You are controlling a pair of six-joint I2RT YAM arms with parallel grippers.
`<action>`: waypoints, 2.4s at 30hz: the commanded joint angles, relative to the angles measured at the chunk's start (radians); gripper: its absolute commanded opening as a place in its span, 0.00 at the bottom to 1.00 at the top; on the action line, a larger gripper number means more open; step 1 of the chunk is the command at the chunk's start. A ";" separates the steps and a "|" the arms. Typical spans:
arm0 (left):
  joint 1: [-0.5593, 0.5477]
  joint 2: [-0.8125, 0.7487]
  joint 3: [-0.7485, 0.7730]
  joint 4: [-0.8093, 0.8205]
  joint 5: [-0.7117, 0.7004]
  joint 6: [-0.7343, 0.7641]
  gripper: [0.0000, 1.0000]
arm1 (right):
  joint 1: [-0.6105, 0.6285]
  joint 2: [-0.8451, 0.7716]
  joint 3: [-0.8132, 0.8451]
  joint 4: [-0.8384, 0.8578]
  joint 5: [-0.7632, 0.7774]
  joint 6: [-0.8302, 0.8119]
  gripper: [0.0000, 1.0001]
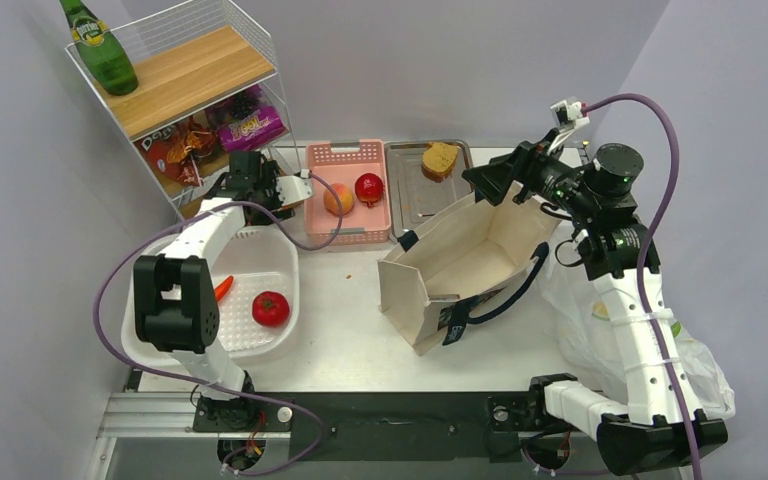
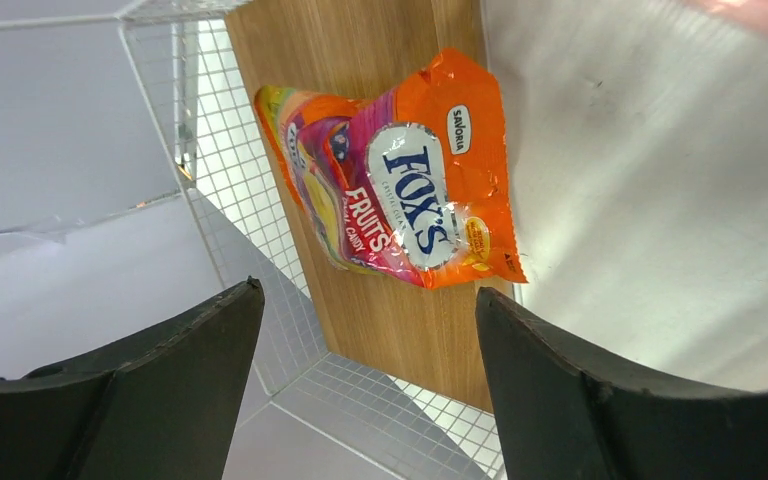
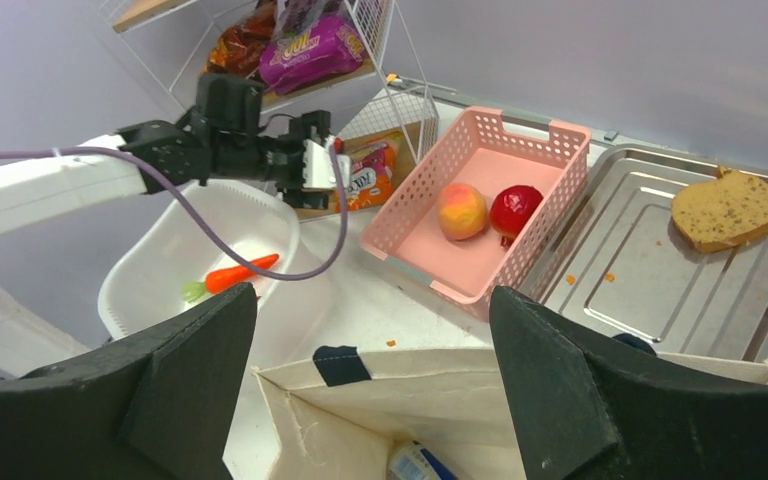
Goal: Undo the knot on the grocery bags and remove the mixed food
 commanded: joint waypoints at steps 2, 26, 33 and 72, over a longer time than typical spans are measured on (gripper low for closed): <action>-0.016 -0.108 -0.018 -0.092 0.079 -0.020 0.76 | -0.014 0.032 0.100 -0.130 0.029 -0.122 0.81; -0.006 0.338 0.278 0.078 -0.306 -0.025 0.39 | -0.082 0.202 0.322 -0.652 0.531 -0.623 0.79; -0.038 0.228 0.245 0.083 -0.247 -0.075 0.58 | -0.091 0.228 0.287 -0.706 0.562 -0.706 0.79; -0.937 -0.265 0.310 -0.080 0.261 -0.653 0.67 | 0.036 0.065 0.155 -0.495 0.255 -0.392 0.00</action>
